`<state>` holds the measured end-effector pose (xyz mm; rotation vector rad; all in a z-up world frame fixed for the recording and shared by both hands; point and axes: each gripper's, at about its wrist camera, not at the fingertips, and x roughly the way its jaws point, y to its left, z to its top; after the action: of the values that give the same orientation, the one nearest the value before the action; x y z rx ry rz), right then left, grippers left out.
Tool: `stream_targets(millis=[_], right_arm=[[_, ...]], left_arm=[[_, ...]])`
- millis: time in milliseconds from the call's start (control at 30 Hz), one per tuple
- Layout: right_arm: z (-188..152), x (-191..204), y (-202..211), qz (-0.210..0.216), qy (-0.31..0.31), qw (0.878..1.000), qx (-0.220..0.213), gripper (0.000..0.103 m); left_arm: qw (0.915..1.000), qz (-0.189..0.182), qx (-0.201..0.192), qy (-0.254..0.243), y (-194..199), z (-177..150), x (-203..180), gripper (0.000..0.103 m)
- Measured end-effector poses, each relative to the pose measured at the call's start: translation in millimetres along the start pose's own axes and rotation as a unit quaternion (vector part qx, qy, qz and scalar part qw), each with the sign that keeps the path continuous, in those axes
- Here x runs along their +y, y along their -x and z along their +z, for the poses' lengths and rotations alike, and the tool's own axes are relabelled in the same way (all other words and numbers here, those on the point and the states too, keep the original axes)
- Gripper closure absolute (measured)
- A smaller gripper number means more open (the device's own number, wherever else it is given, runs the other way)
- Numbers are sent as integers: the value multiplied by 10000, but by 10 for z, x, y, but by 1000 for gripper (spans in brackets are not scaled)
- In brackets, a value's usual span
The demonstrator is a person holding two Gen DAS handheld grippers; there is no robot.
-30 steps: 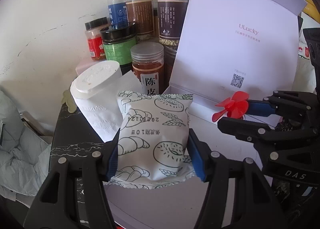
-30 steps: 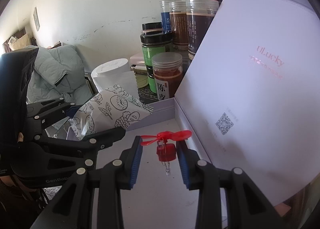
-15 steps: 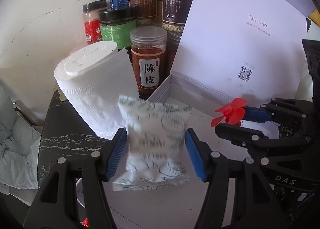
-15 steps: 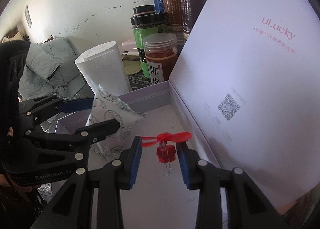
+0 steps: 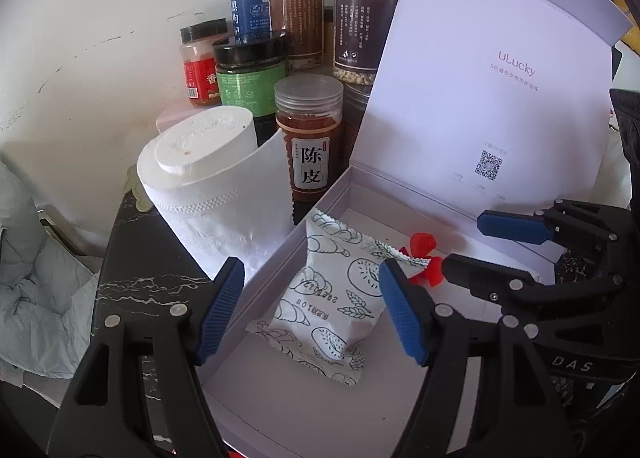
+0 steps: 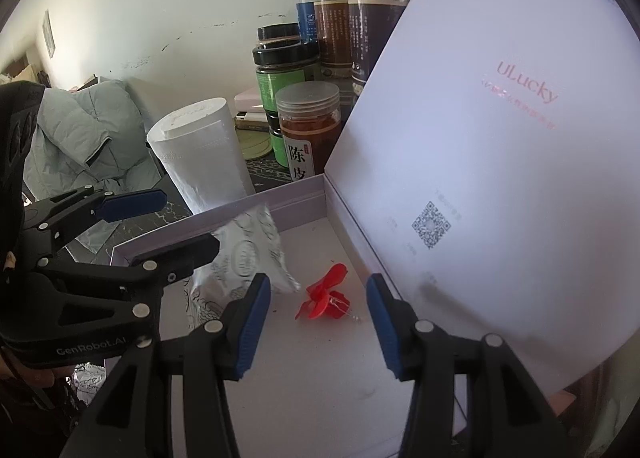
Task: Organize objects
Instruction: 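Open both grippers to release the pouch and fan toy inside the box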
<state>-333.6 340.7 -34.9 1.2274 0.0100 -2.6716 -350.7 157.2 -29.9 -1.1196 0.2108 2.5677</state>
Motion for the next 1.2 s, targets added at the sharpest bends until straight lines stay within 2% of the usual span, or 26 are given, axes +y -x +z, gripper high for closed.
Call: stream_targets(millis=[367, 667, 900, 1200], right_arm=[[15, 17, 407, -81, -157, 9996, -216, 52], [-10, 213, 967, -164, 28, 9987, -490, 52], [-80, 327, 1383, -229, 77, 9973, -686, 48], [-206, 513, 1854, -256, 146, 9951, -942, 40]], left_arm=[[9995, 218, -205, 105, 464, 56, 16, 32], [9981, 309, -513, 166, 1040, 68, 11, 30], [9961, 486, -726, 92, 1478, 19, -60, 26], [9947, 509, -875, 170, 1944, -93, -117, 21]])
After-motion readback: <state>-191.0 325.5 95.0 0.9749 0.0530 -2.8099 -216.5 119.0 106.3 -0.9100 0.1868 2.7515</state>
